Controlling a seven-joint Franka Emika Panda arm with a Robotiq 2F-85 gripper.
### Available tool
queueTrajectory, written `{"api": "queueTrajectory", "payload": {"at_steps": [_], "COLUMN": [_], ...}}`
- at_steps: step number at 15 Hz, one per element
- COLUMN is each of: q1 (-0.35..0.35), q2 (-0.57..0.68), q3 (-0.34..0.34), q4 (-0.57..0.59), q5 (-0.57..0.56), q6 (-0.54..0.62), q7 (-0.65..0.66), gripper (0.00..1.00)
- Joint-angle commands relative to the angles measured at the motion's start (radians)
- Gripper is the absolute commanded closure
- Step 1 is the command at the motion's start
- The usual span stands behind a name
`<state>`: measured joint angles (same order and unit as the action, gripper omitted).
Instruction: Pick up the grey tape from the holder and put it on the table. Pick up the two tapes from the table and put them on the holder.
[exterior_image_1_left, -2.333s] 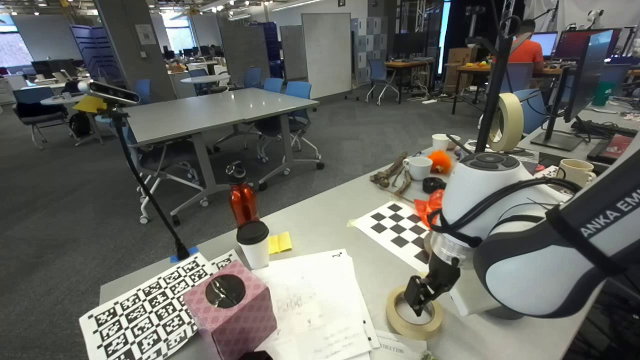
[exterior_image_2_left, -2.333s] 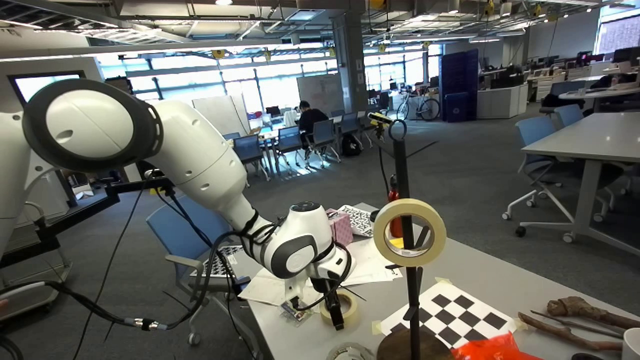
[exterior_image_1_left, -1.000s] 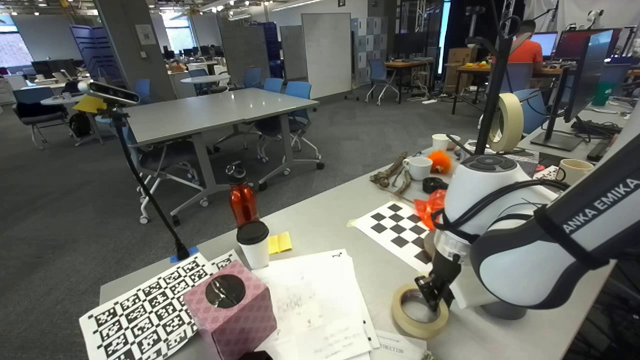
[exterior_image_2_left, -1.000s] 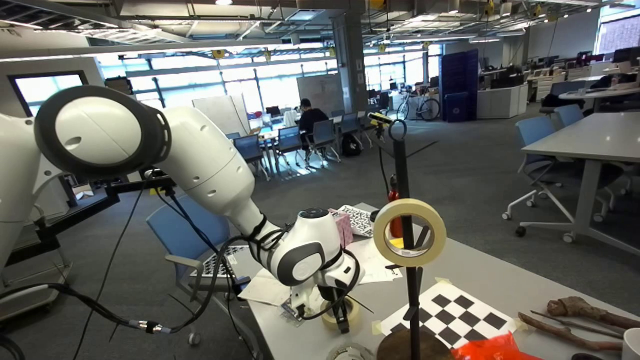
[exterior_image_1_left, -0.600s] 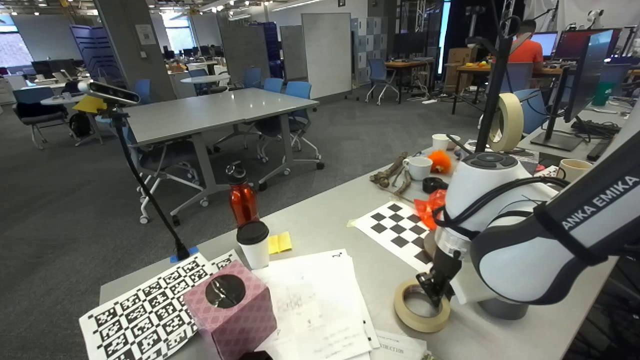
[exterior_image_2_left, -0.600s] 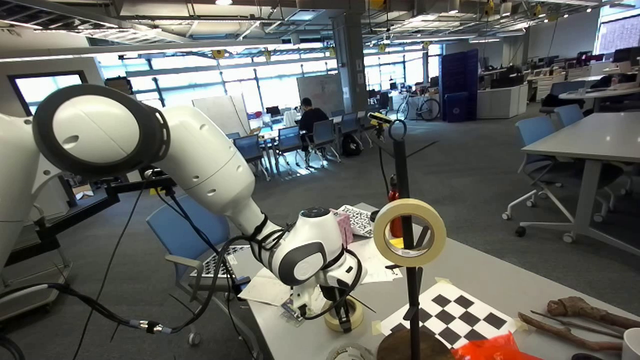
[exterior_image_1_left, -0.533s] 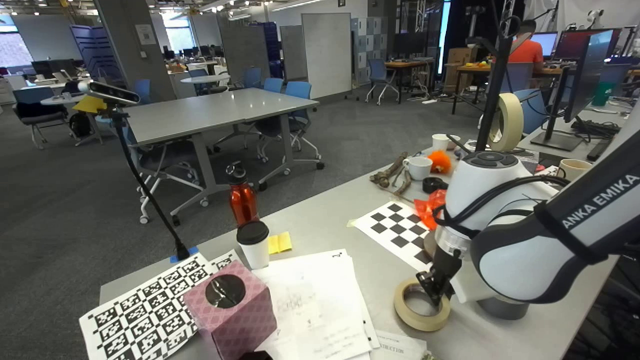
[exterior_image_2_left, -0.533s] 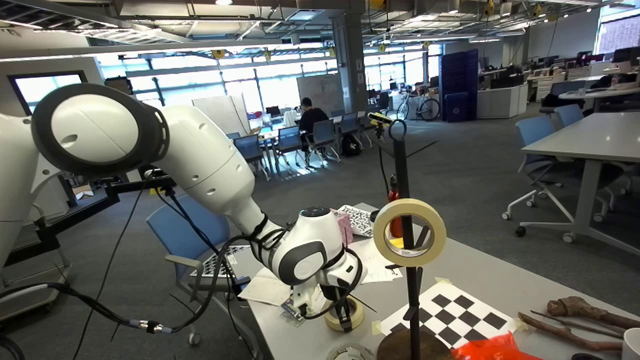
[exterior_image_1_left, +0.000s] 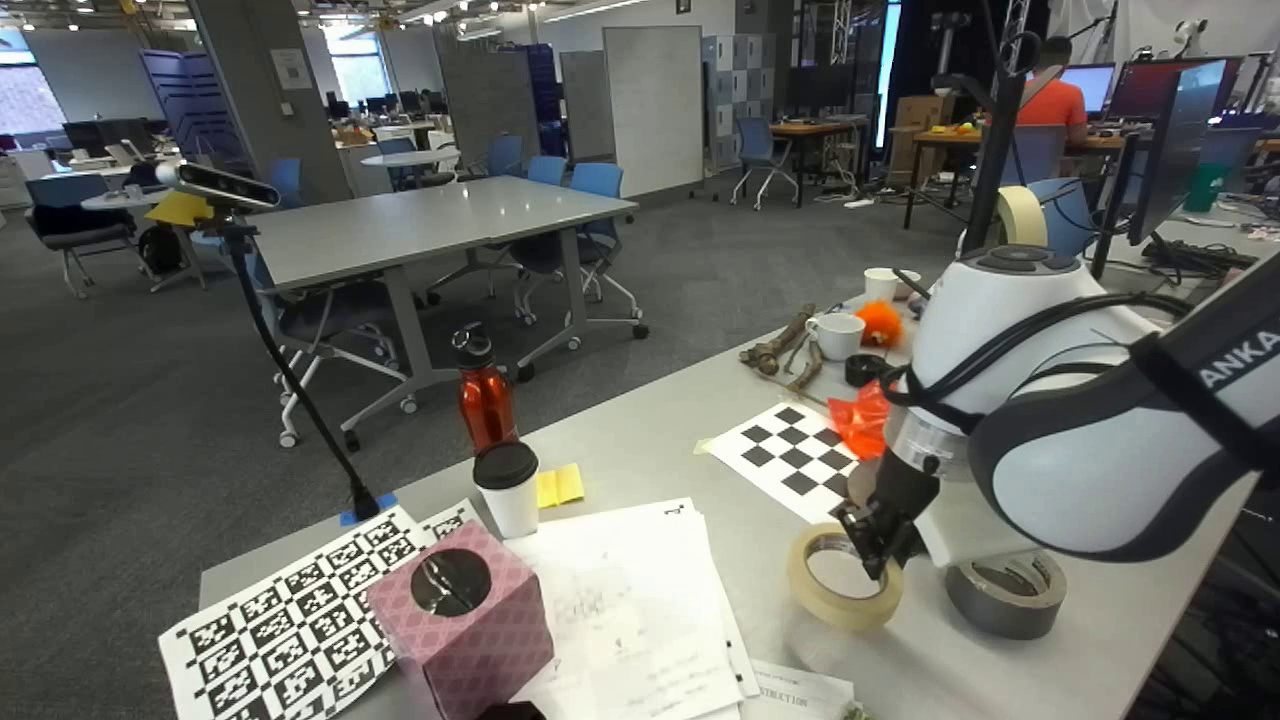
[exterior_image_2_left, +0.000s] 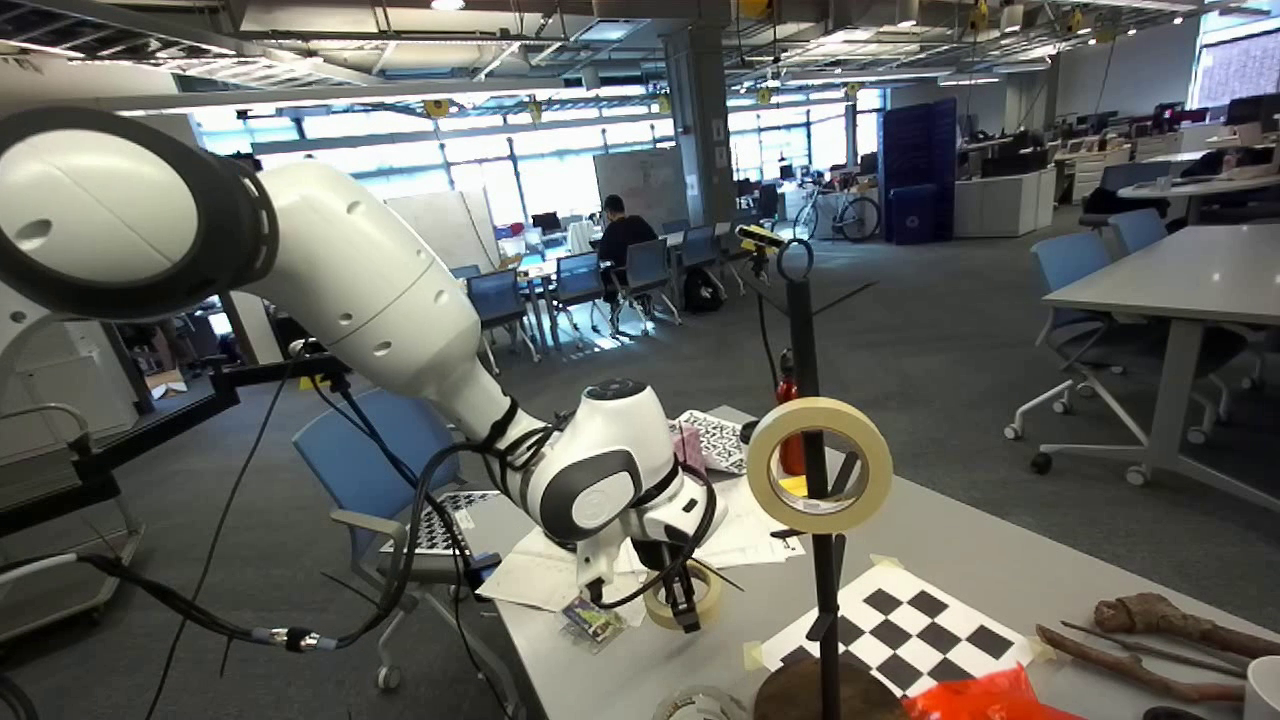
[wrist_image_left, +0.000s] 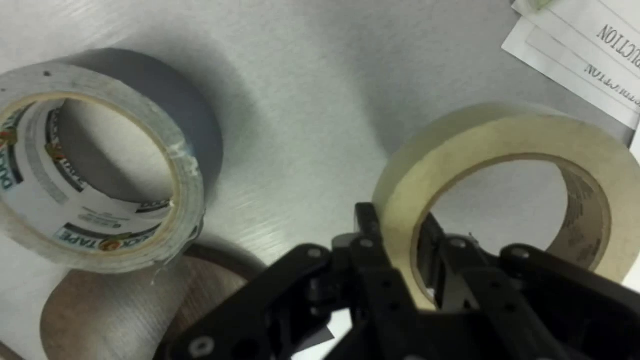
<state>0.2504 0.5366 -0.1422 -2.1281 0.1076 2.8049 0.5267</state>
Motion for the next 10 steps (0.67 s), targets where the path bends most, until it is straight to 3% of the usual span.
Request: {"api": "queueTrajectory", "payload": {"at_steps": [1, 10], "q1": [0.005, -0.023], "q2": [-0.121, -0.295], "q3": [-0.004, -0.036], "q4": [-0.102, -0.304], "q5": [-0.002, -0.030], "q6": [-0.013, 0.014], "q7": [0.016, 0.061], "gripper": [0.95, 0.95]}}
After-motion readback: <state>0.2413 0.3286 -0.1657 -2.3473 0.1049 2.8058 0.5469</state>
